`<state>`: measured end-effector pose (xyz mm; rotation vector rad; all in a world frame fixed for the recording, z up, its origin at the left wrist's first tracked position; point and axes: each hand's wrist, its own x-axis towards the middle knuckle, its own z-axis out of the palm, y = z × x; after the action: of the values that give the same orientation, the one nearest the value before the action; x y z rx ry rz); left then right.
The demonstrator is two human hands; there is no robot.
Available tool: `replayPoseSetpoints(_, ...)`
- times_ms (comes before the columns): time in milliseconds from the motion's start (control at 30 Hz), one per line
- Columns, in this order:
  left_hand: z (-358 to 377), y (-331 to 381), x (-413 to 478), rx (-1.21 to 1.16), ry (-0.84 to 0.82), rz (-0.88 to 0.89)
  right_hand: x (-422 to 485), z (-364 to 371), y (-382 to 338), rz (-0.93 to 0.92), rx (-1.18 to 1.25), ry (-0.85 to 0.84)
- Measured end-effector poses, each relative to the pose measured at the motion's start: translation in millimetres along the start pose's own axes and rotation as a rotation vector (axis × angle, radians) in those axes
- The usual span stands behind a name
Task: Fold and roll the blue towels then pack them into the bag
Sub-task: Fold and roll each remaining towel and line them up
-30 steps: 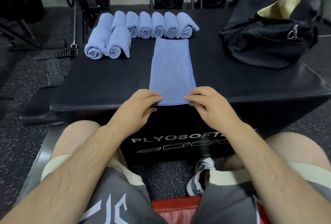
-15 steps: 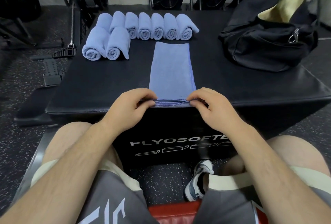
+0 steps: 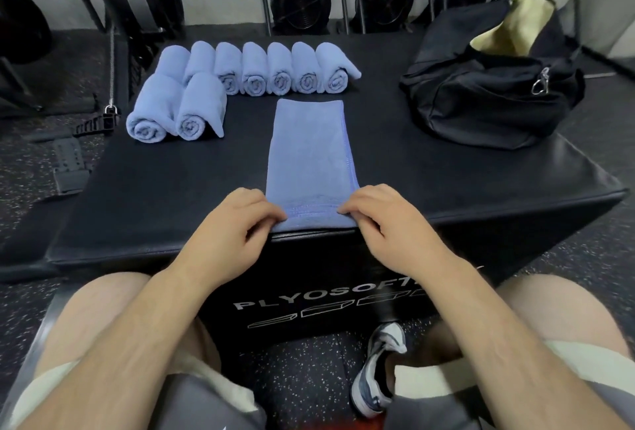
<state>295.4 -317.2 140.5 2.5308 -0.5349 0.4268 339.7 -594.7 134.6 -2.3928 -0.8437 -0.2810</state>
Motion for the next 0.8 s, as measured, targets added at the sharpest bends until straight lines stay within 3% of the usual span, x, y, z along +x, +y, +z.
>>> replayPoseSetpoints(200, -7.0, -4.9, -5.9, -0.101, -0.099, -0.086, -3.7, -4.8, 6.9, 0.025, 0.029, -0.075)
replayPoseSetpoints(367, -4.6, -3.3, -0.9, -0.095, -0.063, -0.155, -0.6, -4.3, 3.5, 0.113, 0.080, -0.039)
replayPoseSetpoints(533, -6.9, 5.5, -2.1, -0.289, -0.028, -0.321, 0.4, -11.9, -6.4, 0.273, 0.223, -0.096)
replayPoseSetpoints(700, -5.0, 6.7, 0.7, -0.286, 0.014, -0.288, 0.8, -7.5, -9.5, 0.285, 0.230, -0.086)
replayPoseSetpoints(800, 0.0, 2.5, 5.6, -0.160, 0.060, -0.220, 1.6, 0.0, -5.1, 0.194, 0.146, 0.018)
